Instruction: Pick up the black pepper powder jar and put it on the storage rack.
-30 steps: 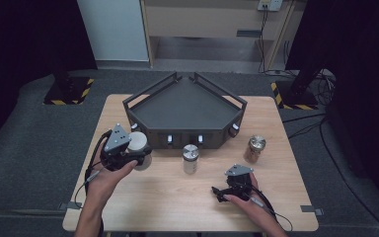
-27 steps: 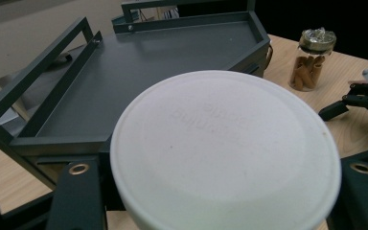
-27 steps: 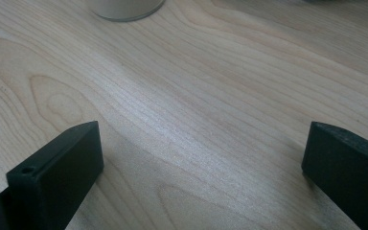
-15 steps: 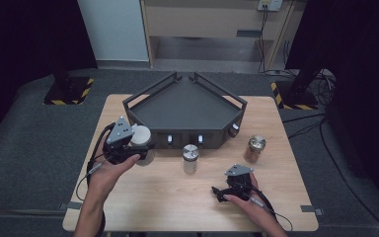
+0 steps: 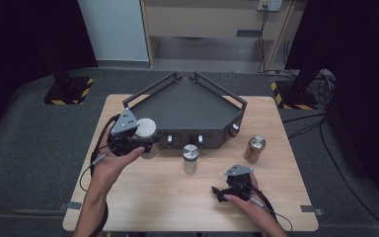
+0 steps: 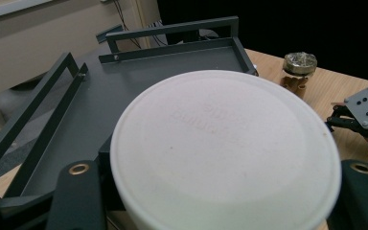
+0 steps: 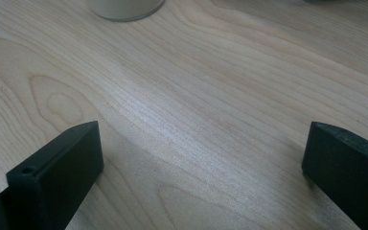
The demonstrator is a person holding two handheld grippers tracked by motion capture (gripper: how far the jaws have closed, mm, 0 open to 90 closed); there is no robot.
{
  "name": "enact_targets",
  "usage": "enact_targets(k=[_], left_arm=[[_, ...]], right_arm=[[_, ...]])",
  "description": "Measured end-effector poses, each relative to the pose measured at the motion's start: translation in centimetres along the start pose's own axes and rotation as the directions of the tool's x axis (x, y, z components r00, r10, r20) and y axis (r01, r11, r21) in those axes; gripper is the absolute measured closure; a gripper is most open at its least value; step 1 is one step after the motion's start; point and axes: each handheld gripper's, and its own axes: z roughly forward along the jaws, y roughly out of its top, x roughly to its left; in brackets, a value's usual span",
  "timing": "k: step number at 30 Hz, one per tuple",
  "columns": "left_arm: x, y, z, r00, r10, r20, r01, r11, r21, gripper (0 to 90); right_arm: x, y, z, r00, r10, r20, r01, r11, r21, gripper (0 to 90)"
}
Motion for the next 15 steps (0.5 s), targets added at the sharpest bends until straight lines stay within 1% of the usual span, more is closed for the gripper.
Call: enact_targets(k=[5, 15], left_arm=[[0.4, 0.6, 0.1, 1.0, 0.003, 0.004, -0.003, 1.0, 0.004, 32.6], [1.7, 1.6, 0.0, 0.9998, 0.012, 0.016, -0.012, 0.9999, -0.01, 32.6]], right_arm=[[0.0, 0.0, 0.0, 1.0, 0.001, 0.0, -0.001, 1.0, -0.001, 0.6], [0.0, 0.0, 0.0, 1.0, -0.001, 0.0, 0.001, 1.0, -0.002, 0.6]])
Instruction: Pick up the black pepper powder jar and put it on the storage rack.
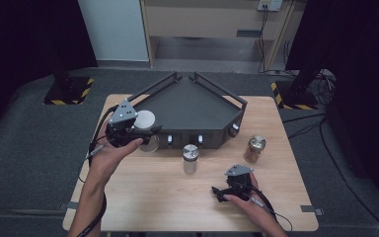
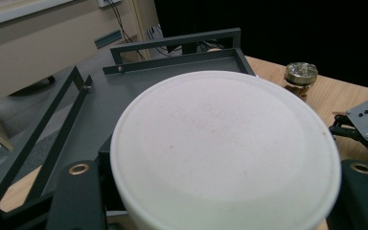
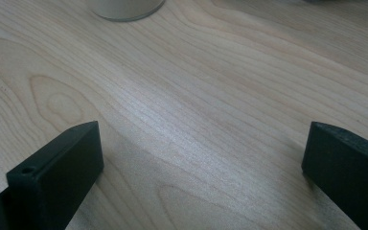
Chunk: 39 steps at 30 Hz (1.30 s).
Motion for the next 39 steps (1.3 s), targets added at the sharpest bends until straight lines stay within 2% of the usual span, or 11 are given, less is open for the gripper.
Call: enact_targets(k=[9, 16, 20, 32, 39], left_arm=[[1.0, 1.0, 0.7, 0.9999, 0.011, 0.009, -0.011, 0.9999, 0.002, 32.6], [1.7, 1.5, 1.2, 0.9999, 0.001, 0.012, -0.001, 0.9997, -0.023, 32.6], [2.0, 2.1, 1.6, 0.9997, 0.017, 0.015, -0.016, 0.9997, -0.021, 32.6], [3.2, 3.9, 3.6, 0.9992, 0.031, 0.025, -0.03, 0.9993, -0.023, 32.6], [3.9, 4.4, 4.9, 0.9989, 0.035, 0.032, -0.034, 0.999, -0.028, 32.6]], right_arm=[[0.0, 0.0, 0.0, 1.0, -0.002, 0.0, 0.002, 1.0, -0.001, 0.6], [0.0, 0.0, 0.0, 1.0, -0.001, 0.0, 0.001, 1.0, 0.0, 0.6], [0.0, 0.0, 0.0, 1.0, -0.001, 0.0, 0.001, 1.0, 0.0, 0.5], [0.0, 0.0, 0.0, 1.0, -0.001, 0.0, 0.001, 1.0, 0.0, 0.6], [-0.1, 0.0, 0.0, 1.0, -0.003, -0.002, 0.003, 1.0, 0.0, 0.5]])
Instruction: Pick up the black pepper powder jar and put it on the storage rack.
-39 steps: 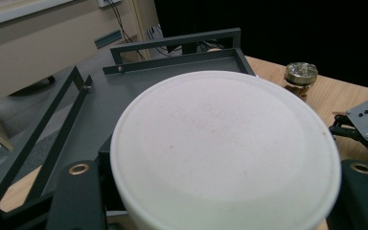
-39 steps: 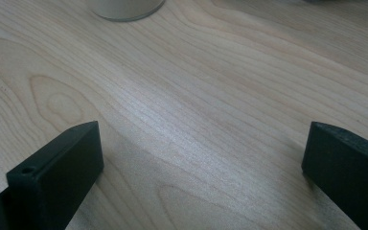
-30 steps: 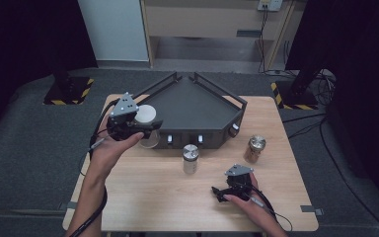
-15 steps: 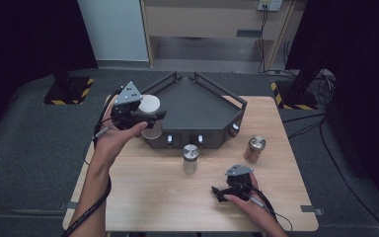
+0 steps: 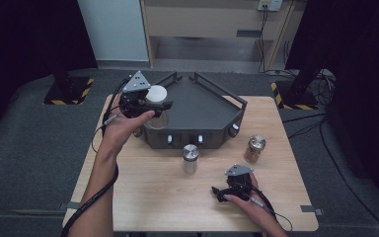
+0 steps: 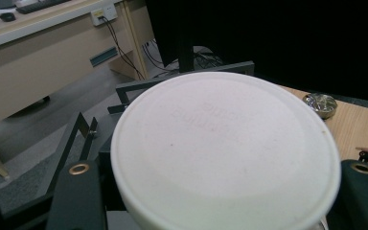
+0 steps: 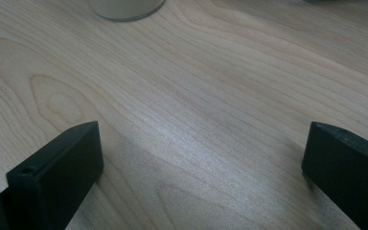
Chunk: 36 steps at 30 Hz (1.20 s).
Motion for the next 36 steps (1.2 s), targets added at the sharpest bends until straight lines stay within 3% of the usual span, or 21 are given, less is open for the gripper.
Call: enact_targets(k=[17, 36], left_arm=[[1.6, -0.6, 1.7, 0.9994, -0.032, -0.01, 0.031, 0.9994, -0.011, 32.6], [2.8, -1.0, 3.7, 0.9986, -0.052, -0.006, 0.052, 0.9984, 0.02, 32.6]], right_arm=[[0.0, 0.0, 0.0, 1.0, 0.0, -0.001, 0.0, 1.0, 0.002, 0.5], [-0.1, 0.0, 0.0, 1.0, -0.004, -0.005, 0.004, 1.0, 0.001, 0.5]])
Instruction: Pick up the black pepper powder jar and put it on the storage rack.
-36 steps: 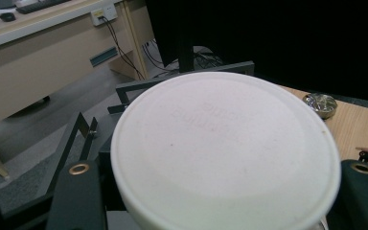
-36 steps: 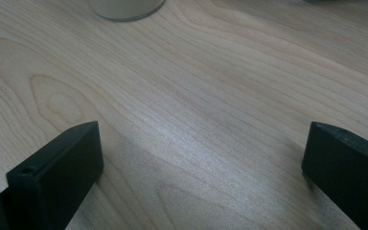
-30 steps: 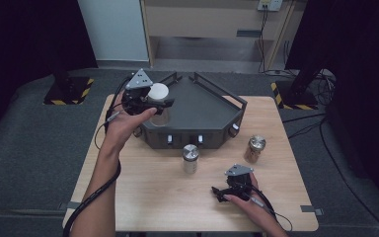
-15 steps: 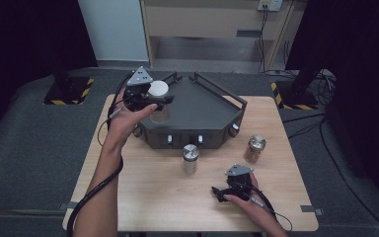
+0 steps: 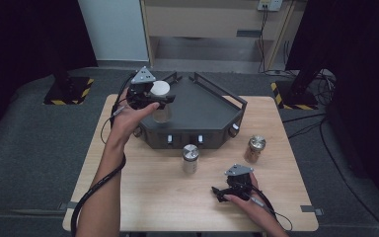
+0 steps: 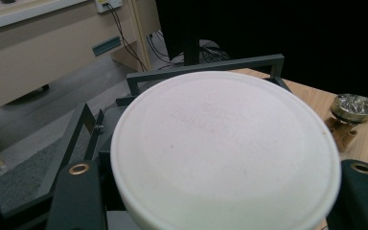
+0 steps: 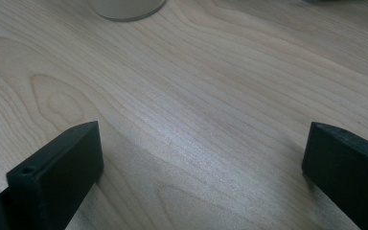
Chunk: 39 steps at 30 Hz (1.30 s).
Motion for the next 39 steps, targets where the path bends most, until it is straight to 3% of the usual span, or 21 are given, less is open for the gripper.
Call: enact_targets(k=[22, 39], left_arm=[[0.7, -1.1, 1.0, 0.9997, -0.023, -0.007, 0.023, 0.9992, 0.032, 32.6], [1.0, -1.4, 2.9, 0.9995, -0.032, -0.001, 0.032, 0.9981, 0.053, 32.6]], right_arm=[[0.0, 0.0, 0.0, 1.0, 0.0, 0.0, 0.0, 1.0, -0.001, 0.5], [0.0, 0.0, 0.0, 1.0, 0.0, 0.0, 0.0, 1.0, 0.0, 0.5]])
